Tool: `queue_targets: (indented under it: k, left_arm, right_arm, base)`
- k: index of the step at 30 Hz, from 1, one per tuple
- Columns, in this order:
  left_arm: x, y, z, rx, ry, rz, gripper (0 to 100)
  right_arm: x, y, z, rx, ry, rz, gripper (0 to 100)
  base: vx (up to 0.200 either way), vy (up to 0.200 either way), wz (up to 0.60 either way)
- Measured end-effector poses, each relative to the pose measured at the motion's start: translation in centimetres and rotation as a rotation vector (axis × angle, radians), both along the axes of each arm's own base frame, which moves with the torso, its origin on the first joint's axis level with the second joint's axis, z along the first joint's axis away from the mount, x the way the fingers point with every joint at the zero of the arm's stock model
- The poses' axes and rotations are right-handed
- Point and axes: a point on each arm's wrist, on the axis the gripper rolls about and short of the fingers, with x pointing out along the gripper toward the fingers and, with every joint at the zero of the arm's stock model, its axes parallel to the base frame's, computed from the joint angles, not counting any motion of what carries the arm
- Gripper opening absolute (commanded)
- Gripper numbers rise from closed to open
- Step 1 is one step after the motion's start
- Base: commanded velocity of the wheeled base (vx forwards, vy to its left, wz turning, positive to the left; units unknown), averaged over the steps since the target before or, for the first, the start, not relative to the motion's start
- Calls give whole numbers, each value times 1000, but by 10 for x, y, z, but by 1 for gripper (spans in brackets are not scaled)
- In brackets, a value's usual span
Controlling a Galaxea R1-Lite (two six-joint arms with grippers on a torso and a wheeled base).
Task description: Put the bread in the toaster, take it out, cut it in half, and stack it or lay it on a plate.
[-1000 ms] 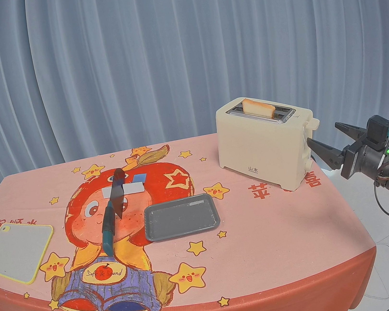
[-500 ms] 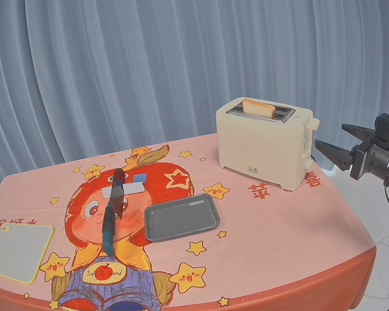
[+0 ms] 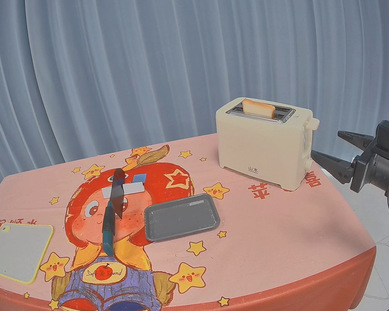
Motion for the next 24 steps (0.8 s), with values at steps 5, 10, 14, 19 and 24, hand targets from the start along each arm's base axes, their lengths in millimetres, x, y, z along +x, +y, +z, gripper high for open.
queue_targets:
  k: [5,10,14,19,24]
  left_arm:
    - [0,0,0,0,0,0,0]
    - [0,0,0,0,0,0,0]
    - [0,0,0,0,0,0,0]
    - [0,0,0,0,0,1,0]
    - [0,0,0,0,0,0,0]
  right_arm:
    - [3,-5,2,-11,-6,-20,100]
    - [10,-11,5,-42,35,-35,100]
    - [16,-13,13,-36,28,-17,100]
    - [20,-14,18,-39,47,-19,100]
    - [24,-14,24,-41,54,-23,100]
  base:
    - [0,0,0]
    - [0,0,0]
    - [0,0,0]
    - [0,0,0]
    - [0,0,0]
